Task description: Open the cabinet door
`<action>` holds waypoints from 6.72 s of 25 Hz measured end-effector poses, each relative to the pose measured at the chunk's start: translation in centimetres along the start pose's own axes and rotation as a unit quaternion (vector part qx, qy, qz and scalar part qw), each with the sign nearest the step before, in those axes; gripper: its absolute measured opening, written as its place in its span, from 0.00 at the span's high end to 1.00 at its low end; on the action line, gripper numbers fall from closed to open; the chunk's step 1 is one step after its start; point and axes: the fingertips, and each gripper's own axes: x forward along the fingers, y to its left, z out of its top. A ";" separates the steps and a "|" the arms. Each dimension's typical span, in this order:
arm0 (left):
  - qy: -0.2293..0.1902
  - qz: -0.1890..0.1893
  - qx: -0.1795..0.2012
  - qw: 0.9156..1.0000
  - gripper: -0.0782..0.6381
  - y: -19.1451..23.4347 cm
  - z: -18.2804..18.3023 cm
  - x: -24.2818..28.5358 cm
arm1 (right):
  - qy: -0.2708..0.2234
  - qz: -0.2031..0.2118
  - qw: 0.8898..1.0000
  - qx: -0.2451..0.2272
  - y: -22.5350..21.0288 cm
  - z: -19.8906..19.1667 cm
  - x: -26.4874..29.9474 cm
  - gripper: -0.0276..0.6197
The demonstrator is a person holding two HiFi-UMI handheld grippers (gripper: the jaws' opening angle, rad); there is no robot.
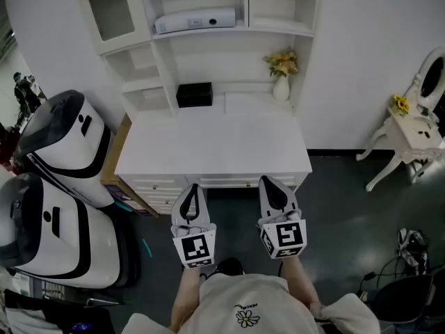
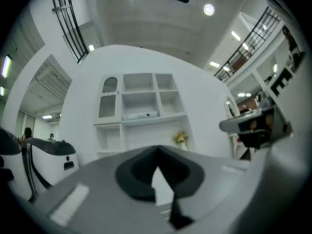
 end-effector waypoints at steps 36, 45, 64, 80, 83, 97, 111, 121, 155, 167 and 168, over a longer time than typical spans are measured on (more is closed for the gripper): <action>-0.012 -0.016 -0.038 0.999 0.88 3.4 -1.4 7.7 | -0.022 0.007 0.999 0.030 -0.8 -1.0 6.0 0.96; -0.023 0.003 -0.036 0.999 0.88 8.2 -3.3 14.3 | -0.024 0.051 0.998 0.013 0.7 -2.8 15.1 0.96; -0.067 -0.015 -0.030 0.997 0.88 19.7 -0.5 38.5 | -0.050 0.010 0.998 -0.021 -4.3 1.0 41.7 0.96; -0.038 0.008 -0.050 0.998 0.88 17.8 -2.1 39.9 | -0.052 0.087 0.995 -0.004 -4.1 1.1 43.8 0.96; -0.031 0.014 -0.043 0.998 0.88 16.9 -2.3 39.5 | -0.047 0.104 0.993 0.010 -4.0 0.3 43.3 0.96; -0.056 -0.039 -0.022 0.997 0.88 16.7 -0.9 40.4 | -0.060 0.058 0.996 0.026 -5.3 -0.3 42.8 0.96; -0.107 -0.033 -0.014 0.994 0.88 23.8 3.1 39.3 | -0.081 0.044 0.995 -0.036 -0.3 3.3 45.2 0.96; -0.115 0.022 -0.015 0.993 0.88 29.7 6.1 38.4 | -0.136 0.118 0.983 -0.040 6.4 9.4 48.9 0.95; -0.128 0.077 0.049 0.988 0.88 36.7 9.7 36.0 | -0.374 0.108 0.861 -0.328 13.7 44.1 62.4 0.74; -0.118 0.096 0.047 0.987 0.88 37.8 8.6 35.7 | -0.314 0.066 0.857 -0.404 13.0 45.9 68.4 0.80; -0.118 0.097 0.044 0.987 0.88 37.9 8.5 35.8 | -0.317 0.066 0.857 -0.402 13.0 46.0 68.4 0.82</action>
